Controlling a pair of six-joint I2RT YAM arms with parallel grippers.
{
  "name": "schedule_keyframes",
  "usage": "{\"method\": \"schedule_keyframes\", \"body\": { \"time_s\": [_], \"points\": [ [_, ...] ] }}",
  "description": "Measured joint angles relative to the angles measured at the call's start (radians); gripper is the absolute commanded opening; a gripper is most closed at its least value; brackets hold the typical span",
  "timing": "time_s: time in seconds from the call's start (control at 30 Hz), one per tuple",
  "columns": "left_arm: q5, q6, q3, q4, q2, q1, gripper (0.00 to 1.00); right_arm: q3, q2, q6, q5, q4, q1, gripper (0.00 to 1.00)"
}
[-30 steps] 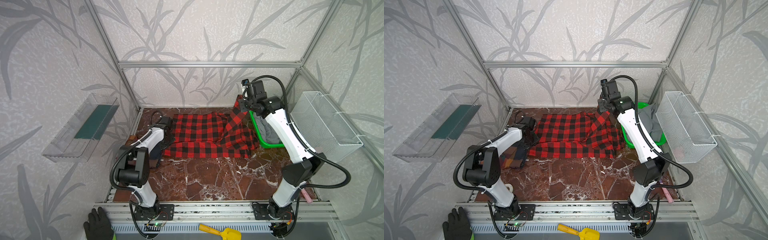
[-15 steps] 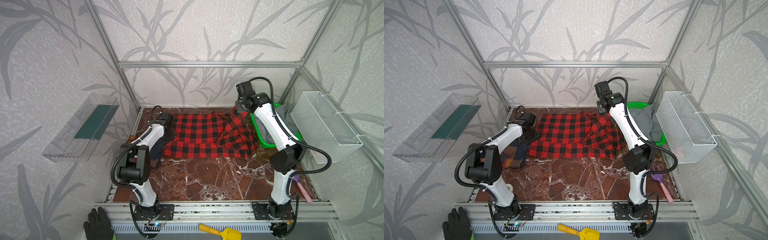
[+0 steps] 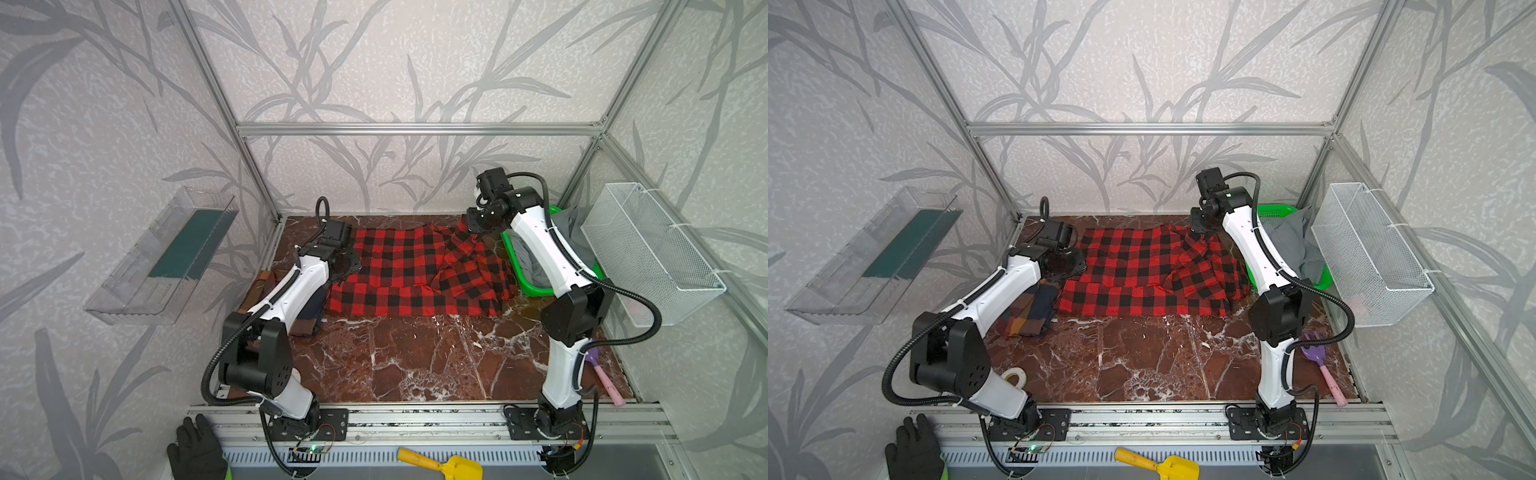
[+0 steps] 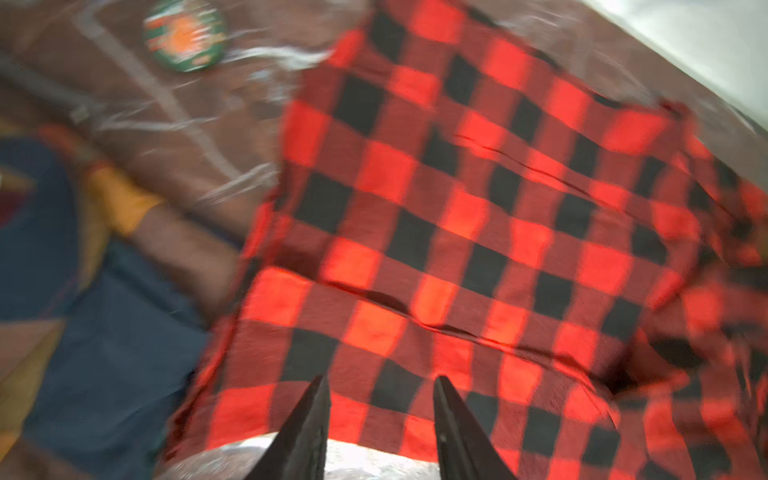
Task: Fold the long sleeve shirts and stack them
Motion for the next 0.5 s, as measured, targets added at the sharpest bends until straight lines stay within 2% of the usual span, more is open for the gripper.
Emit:
{"method": "schedule_keyframes", "body": {
  "time_s": [0.13, 0.2, 0.27, 0.37, 0.5],
  "points": [
    [0.021, 0.170, -0.002, 0.082, -0.001, -0.115, 0.42, -0.157, -0.037, 0.140, -0.213, 0.116, -0.082, 0.00],
    [0.035, 0.255, -0.024, 0.164, -0.010, -0.168, 0.44, -0.259, -0.068, 0.220, -0.283, 0.194, -0.117, 0.00],
    [0.054, 0.342, -0.085, 0.273, -0.042, -0.213, 0.48, -0.327, -0.095, 0.289, -0.328, 0.250, -0.141, 0.00],
    [0.082, 0.434, -0.169, 0.408, -0.090, -0.270, 0.49, -0.368, -0.131, 0.367, -0.364, 0.309, -0.150, 0.00],
    [0.159, 0.504, -0.180, 0.595, -0.071, -0.330, 0.49, -0.425, -0.202, 0.461, -0.411, 0.422, -0.150, 0.00]
  ]
}}
